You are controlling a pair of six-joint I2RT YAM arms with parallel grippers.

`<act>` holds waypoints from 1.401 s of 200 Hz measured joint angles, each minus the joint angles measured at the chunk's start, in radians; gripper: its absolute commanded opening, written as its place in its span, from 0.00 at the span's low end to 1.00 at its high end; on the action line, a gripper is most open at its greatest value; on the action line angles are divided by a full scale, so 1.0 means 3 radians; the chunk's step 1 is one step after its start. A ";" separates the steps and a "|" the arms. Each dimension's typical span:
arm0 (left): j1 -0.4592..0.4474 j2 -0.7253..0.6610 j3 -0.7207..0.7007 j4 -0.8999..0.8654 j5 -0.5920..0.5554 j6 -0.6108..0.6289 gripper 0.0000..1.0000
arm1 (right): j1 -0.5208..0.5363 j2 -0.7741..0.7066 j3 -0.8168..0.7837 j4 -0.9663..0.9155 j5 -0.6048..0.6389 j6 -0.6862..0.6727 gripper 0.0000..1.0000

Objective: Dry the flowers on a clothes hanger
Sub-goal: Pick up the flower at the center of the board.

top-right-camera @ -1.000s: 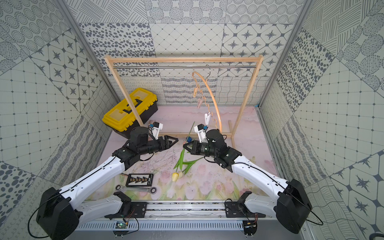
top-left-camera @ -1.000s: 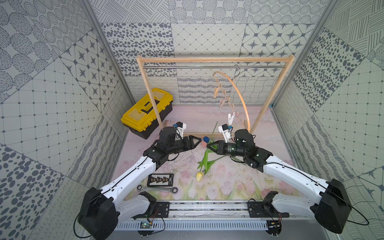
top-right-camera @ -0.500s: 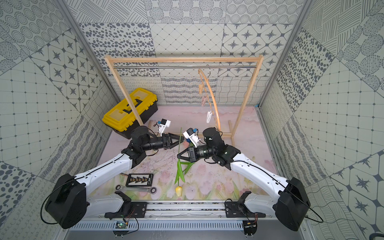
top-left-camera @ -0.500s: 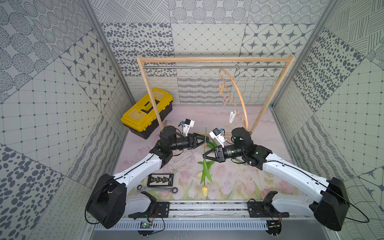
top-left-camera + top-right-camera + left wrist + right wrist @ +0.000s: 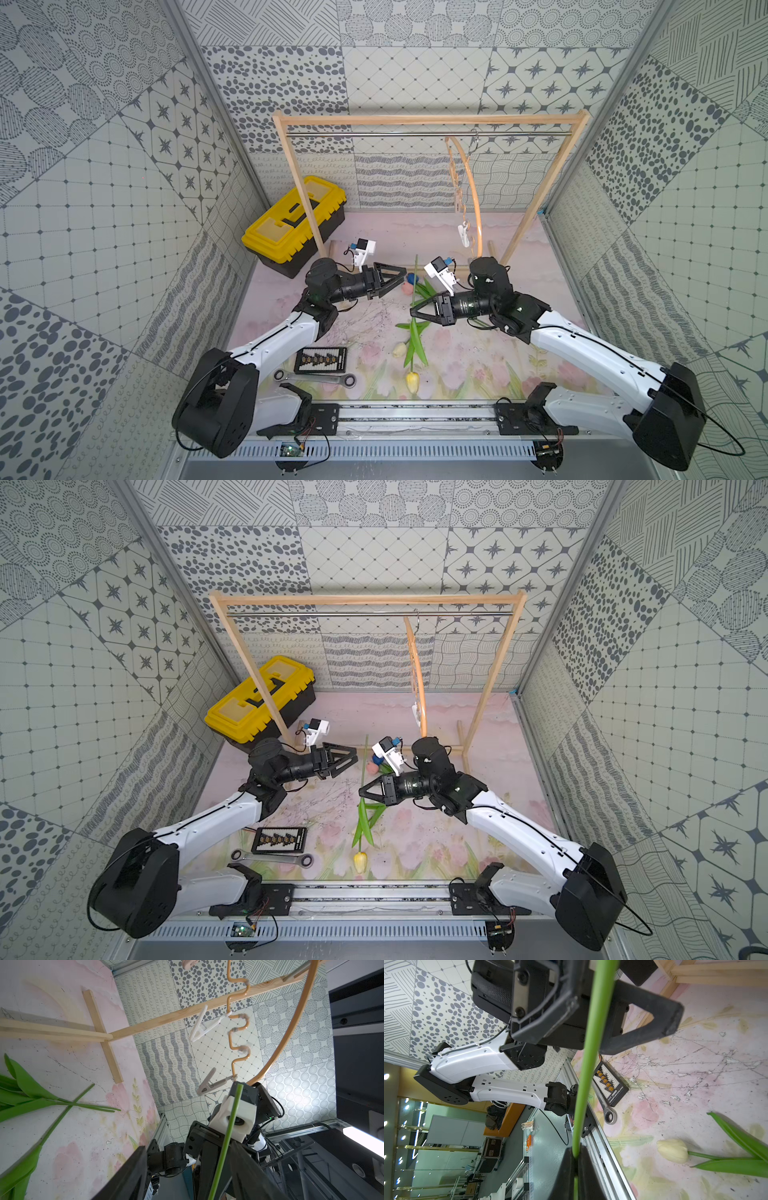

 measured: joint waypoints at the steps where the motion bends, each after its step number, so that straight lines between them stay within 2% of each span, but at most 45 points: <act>1: -0.0004 0.0004 0.0000 0.0014 0.0005 -0.0011 0.64 | 0.0000 0.0000 0.0000 0.0004 0.0000 0.0001 0.02; 13: -0.0058 0.0025 0.0004 0.0103 0.0050 -0.0064 0.62 | 0.0000 0.0008 0.0003 0.0031 -0.0005 0.0011 0.03; 22: -0.0116 0.0031 0.0018 0.0123 0.0080 -0.0075 0.56 | 0.0000 0.0023 0.0006 0.0050 -0.0005 0.0013 0.03; 58: -0.0303 0.0027 0.0086 0.0076 0.0132 0.0003 0.19 | 0.0004 0.0065 0.0011 0.0050 -0.0004 0.0014 0.04; 80: -0.0345 0.0064 0.0104 0.0089 0.0134 0.0048 0.00 | 0.0018 0.0064 0.0011 0.0080 -0.0008 0.0020 0.04; 92: -0.0355 0.0102 0.0104 0.0112 0.0134 0.0032 0.00 | 0.0024 0.0060 0.0011 0.0095 0.0003 0.0036 0.05; 100: -0.0365 0.0126 0.0102 0.0154 0.0125 0.0025 0.00 | 0.0022 0.0060 0.0011 0.0085 0.0013 0.0039 0.11; 124: -0.0384 0.0170 0.0046 0.0268 0.0081 -0.0027 0.00 | 0.0025 0.0058 0.0005 0.0099 0.0108 0.0085 0.51; 148: -0.0395 0.0170 -0.0048 0.0343 -0.0062 -0.0075 0.00 | 0.0022 0.0014 -0.0080 0.0231 0.0281 0.0126 0.54; 156: -0.0395 0.0168 -0.0074 0.0361 -0.0109 -0.0089 0.00 | 0.0019 -0.0004 -0.0123 0.0287 0.0331 0.0167 0.54; 178: -0.0395 0.0156 -0.0120 0.0394 -0.0223 -0.0113 0.00 | 0.0004 -0.0017 -0.0209 0.0416 0.0418 0.0262 0.44; 193: -0.0395 0.0150 -0.0132 0.0401 -0.0280 -0.0126 0.00 | -0.0001 -0.0017 -0.0228 0.0468 0.0451 0.0314 0.33; 214: -0.0395 0.0136 -0.0148 0.0413 -0.0354 -0.0132 0.00 | -0.0005 -0.0017 -0.0231 0.0533 0.0477 0.0348 0.22; 242: -0.0395 0.0126 -0.0164 0.0463 -0.0425 -0.0131 0.00 | -0.0005 -0.0017 -0.0238 0.0581 0.0487 0.0393 0.15; 248: -0.0395 0.0126 -0.0167 0.0472 -0.0437 -0.0130 0.00 | -0.0005 -0.0017 -0.0238 0.0593 0.0487 0.0393 0.11; 280: -0.0395 0.0120 -0.0175 0.0515 -0.0495 -0.0125 0.00 | -0.0010 -0.0017 -0.0238 0.0619 0.0491 0.0418 0.06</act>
